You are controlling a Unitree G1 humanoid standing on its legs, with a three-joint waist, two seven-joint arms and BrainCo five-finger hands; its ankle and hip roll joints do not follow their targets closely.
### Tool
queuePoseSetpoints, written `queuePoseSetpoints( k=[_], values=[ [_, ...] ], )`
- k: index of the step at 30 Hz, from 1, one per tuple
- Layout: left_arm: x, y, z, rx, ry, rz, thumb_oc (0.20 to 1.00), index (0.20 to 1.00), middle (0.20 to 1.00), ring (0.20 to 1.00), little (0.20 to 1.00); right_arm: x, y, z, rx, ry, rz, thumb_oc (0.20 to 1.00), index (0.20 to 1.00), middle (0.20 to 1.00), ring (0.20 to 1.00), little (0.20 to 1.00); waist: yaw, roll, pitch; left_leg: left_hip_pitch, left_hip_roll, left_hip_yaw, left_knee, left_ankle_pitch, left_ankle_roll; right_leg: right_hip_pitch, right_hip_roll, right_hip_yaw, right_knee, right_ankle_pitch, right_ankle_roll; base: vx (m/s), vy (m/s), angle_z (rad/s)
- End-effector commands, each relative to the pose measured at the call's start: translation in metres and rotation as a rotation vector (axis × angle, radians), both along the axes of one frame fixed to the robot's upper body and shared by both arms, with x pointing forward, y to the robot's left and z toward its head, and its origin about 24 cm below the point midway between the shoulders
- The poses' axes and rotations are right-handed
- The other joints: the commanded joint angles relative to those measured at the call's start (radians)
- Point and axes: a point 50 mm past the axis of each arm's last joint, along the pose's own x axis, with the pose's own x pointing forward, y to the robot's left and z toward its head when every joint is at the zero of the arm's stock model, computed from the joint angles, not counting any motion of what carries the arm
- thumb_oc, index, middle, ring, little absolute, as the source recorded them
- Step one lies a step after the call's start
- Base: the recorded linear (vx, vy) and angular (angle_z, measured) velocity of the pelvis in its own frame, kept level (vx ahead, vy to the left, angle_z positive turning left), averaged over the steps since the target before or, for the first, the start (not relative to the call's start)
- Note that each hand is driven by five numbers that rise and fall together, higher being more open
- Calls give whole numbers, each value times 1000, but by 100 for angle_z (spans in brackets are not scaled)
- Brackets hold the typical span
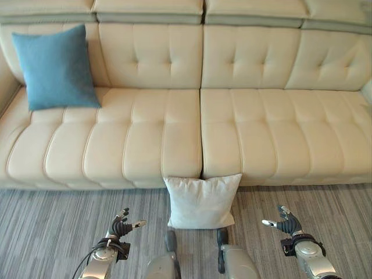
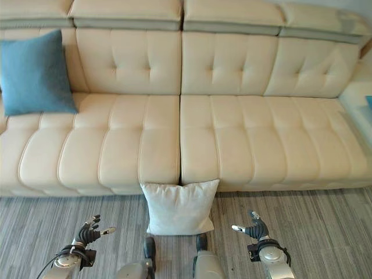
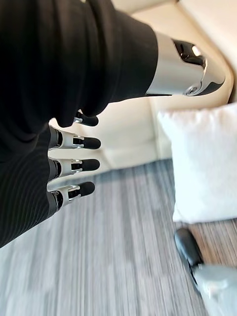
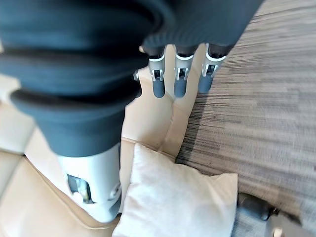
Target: Pick up all the scattered cushions and arrange them neatly on the sofa.
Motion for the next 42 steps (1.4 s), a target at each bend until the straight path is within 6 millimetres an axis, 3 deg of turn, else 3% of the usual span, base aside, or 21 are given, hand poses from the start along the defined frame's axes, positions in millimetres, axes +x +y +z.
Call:
queuePoseSetpoints(
  k=[1, 8, 10, 11, 13, 16, 17, 18, 19, 21, 24, 25, 26, 28, 29, 30, 31, 32, 34, 38, 42],
  values=[
    [27, 11, 21, 20, -136, 49, 1000, 1000, 1000, 1000, 1000, 25, -11, 28, -87, -109, 26, 1000, 1000, 1000, 1000, 1000, -6, -19, 21, -39, 0, -12, 220, -199, -30, -70, -32, -27, 86, -75, 20, -124, -90, 22],
    [81, 16, 55, -14, -313, 171, 1000, 1000, 1000, 1000, 1000, 66, -13, 45, -93, -163, -72, 1000, 1000, 1000, 1000, 1000, -6, -1, 94, -302, 15, -32, 373, -223, -39, -341, -25, -29, 260, -129, 6, -150, -92, 15],
    [114, 20, 86, -17, -427, 212, 1000, 1000, 1000, 1000, 1000, 101, -11, 76, -110, -256, -107, 1000, 1000, 1000, 1000, 1000, -21, 4, 127, -482, 27, -30, 489, -239, -36, -521, -24, -8, 357, -136, -4, -187, -21, -4],
    [114, 20, 86, -17, -427, 212, 1000, 1000, 1000, 1000, 1000, 101, -11, 76, -110, -256, -107, 1000, 1000, 1000, 1000, 1000, -21, 4, 126, -483, 27, -30, 490, -239, -36, -522, -24, -8, 357, -137, -4, -159, 6, 2],
    [147, 26, 128, 5, -543, 239, 1000, 1000, 1000, 1000, 1000, 135, -7, 119, -96, -377, -160, 1000, 1000, 1000, 1000, 1000, -32, 13, 136, -677, 33, -39, 602, -261, -30, -702, -19, 20, 451, -150, -14, -131, 33, 2],
    [177, 19, 172, 45, -653, 204, 1000, 1000, 1000, 1000, 1000, 167, 9, 172, -85, -527, -152, 1000, 1000, 1000, 1000, 1000, -38, 24, 151, -849, 36, -50, 709, -285, -24, -864, -18, 46, 552, -167, -21, -43, 20, -9],
    [177, 19, 174, 45, -656, 204, 1000, 1000, 1000, 1000, 1000, 167, 9, 173, -85, -530, -152, 1000, 1000, 1000, 1000, 1000, -38, 25, 148, -859, 36, -51, 715, -287, -24, -874, -18, 46, 558, -169, -21, 2, 7, -5],
    [182, 14, 180, 44, -670, 184, 1000, 1000, 1000, 1000, 1000, 173, 15, 186, -85, -565, -142, 1000, 1000, 1000, 1000, 1000, -38, 29, 146, -893, 36, -52, 736, -291, -23, -902, -21, 55, 570, -173, -24, 41, 17, -2],
    [197, 4, 203, 51, -722, 155, 1000, 1000, 1000, 1000, 1000, 187, 37, 214, -54, -643, -103, 1000, 1000, 1000, 1000, 1000, -37, 36, 147, -976, 33, -57, 793, -307, -15, -986, -18, 65, 630, -188, -25, 41, 17, 2],
    [203, -2, 212, 47, -739, 134, 1000, 1000, 1000, 1000, 1000, 192, 45, 228, -47, -682, -90, 1000, 1000, 1000, 1000, 1000, -35, 41, 142, -1015, 29, -60, 822, -316, -11, -1018, -18, 71, 653, -195, -27, 43, 11, -4],
    [230, -41, 261, 68, -825, 26, 1000, 1000, 1000, 1000, 1000, 207, 98, 269, 62, -806, -34, 1000, 1000, 1000, 1000, 1000, -32, 65, 134, -1113, 2, -75, 902, -342, 15, -1125, -13, 82, 747, -227, -43, 54, 7, -2],
    [231, -41, 263, 68, -827, 26, 1000, 1000, 1000, 1000, 1000, 207, 98, 270, 63, -808, -35, 1000, 1000, 1000, 1000, 1000, -31, 65, 134, -1118, 2, -76, 905, -343, 15, -1129, -14, 82, 751, -229, -43, 61, -26, 3],
    [240, -67, 288, 28, -888, -19, 1000, 1000, 1000, 1000, 1000, 210, 129, 289, 162, -860, 5, 1000, 1000, 1000, 1000, 1000, -23, 79, 134, -1148, -7, -86, 937, -354, 26, -1165, -15, 88, 793, -248, -53, 67, -18, 7],
    [243, -77, 296, 6, -907, -34, 1000, 1000, 1000, 1000, 1000, 210, 139, 295, 193, -874, 14, 1000, 1000, 1000, 1000, 1000, -19, 84, 135, -1161, -11, -91, 951, -358, 30, -1180, -12, 93, 809, -254, -54, 61, -14, 10],
    [246, -98, 314, -27, -962, -79, 1000, 1000, 1000, 1000, 1000, 209, 165, 306, 258, -900, 83, 200, 200, 200, 200, 200, -10, 93, 132, -1178, -15, -94, 968, -362, 34, -1196, -15, 94, 832, -261, -56, 38, -17, 5],
    [246, -98, 314, -27, -963, -79, 1000, 1000, 1000, 1000, 1000, 209, 165, 306, 258, -901, 82, 200, 200, 200, 200, 200, -10, 93, 132, -1180, -16, -95, 970, -363, 34, -1198, -15, 93, 834, -262, -56, 41, -36, 2],
    [246, -104, 319, -28, -980, -101, 514, 514, 514, 514, 514, 207, 171, 310, 267, -915, 109, 200, 200, 200, 200, 200, -8, 94, 131, -1180, -20, -98, 972, -360, 33, -1198, -19, 93, 837, -264, -57, 15, -41, 1],
    [244, -112, 329, -30, -1029, -135, 200, 200, 200, 200, 200, 205, 180, 312, 295, -932, 148, 200, 200, 200, 200, 200, -9, 97, 126, -1178, -23, -100, 966, -357, 31, -1193, -19, 93, 839, -266, -59, 12, -42, 6],
    [239, -121, 344, -55, -1111, -183, 200, 200, 200, 200, 200, 200, 187, 317, 351, -967, 195, 200, 200, 200, 200, 200, -10, 97, 120, -1166, -24, -99, 951, -351, 25, -1181, -19, 91, 828, -263, -59, 21, -45, 9],
    [230, -119, 340, -57, -1153, -219, 200, 200, 200, 200, 200, 191, 196, 296, 372, -967, 276, 200, 200, 200, 200, 200, -23, 90, 103, -1105, -29, -84, 881, -332, 14, -1126, -11, 76, 776, -247, -57, 8, -2, 5],
    [203, -121, 307, -174, -1186, -242, 200, 200, 200, 200, 200, 166, 180, 253, 429, -953, 325, 200, 200, 200, 200, 200, -38, 79, 94, -924, -10, -69, 745, -312, -6, -960, -14, 63, 656, -217, -36, -11, 29, -2]
  ],
)
